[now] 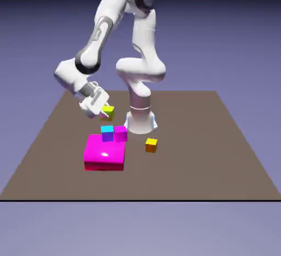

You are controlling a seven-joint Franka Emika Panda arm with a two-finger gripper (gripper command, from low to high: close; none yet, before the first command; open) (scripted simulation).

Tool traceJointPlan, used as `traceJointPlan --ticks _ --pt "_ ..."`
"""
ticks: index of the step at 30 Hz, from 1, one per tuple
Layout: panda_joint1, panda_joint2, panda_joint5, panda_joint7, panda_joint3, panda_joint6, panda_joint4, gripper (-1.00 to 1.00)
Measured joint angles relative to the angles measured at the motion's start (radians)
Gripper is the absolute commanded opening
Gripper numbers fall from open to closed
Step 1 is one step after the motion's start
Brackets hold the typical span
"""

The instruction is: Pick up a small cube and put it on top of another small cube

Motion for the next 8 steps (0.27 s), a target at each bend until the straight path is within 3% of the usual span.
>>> traceJointPlan --ticks 4,5,8 --pt "0.061 0.093 0.128 -0.091 0.028 0.13 -0.064 -1.0" --pt "0.08 0.122 0.168 -0.12 0.036 0.171 -0.083 1.0" --pt "0.06 0.091 0.122 -0.088 0.027 0.127 -0.062 1.0"
